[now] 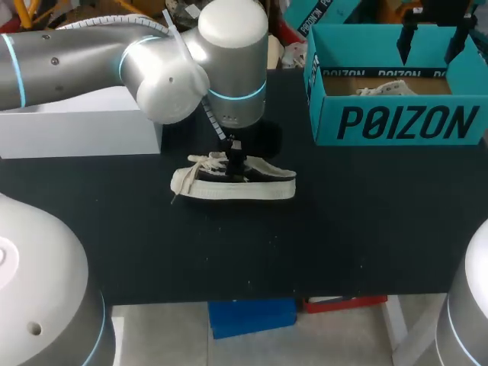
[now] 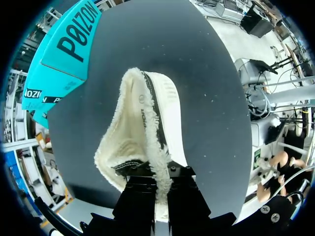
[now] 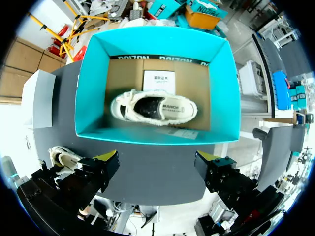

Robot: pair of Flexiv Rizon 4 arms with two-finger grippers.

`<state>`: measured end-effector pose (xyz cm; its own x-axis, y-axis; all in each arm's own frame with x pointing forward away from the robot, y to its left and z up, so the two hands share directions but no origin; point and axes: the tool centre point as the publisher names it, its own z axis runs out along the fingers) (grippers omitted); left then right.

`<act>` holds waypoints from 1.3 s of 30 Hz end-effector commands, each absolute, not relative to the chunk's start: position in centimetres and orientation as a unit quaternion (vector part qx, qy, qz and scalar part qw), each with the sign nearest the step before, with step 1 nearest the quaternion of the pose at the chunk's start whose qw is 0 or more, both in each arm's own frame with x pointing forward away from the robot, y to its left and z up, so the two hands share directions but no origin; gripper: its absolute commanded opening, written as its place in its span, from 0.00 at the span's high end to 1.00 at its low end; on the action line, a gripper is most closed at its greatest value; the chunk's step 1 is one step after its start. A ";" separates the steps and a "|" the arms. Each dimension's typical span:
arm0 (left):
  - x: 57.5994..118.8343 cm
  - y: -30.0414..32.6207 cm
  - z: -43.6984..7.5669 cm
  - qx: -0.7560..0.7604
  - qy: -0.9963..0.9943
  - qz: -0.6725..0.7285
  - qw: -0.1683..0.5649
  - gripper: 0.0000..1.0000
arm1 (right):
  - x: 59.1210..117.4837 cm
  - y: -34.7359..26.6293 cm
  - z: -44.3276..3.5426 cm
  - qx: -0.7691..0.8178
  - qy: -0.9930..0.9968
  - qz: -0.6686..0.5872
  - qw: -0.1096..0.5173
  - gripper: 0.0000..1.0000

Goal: Take the shoe out of the shoebox, open the shoe tongue, remove and reinsert the insole, then place the shoe into the shoebox

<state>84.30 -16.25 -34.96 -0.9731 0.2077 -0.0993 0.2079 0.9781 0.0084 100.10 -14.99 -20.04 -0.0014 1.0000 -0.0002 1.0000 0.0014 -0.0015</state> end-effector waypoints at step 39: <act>81.9 -15.7 -33.7 0.174 0.975 -0.073 -0.115 0.00 | 100.1 -15.0 -20.0 -0.707 -0.707 0.000 0.001 0.00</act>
<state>81.46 -17.41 -36.58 -0.9170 0.3433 0.2030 0.3195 0.9370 -0.1411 100.10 -15.00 -20.04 -0.0013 1.0000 -0.0003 1.0000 0.0013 -0.0015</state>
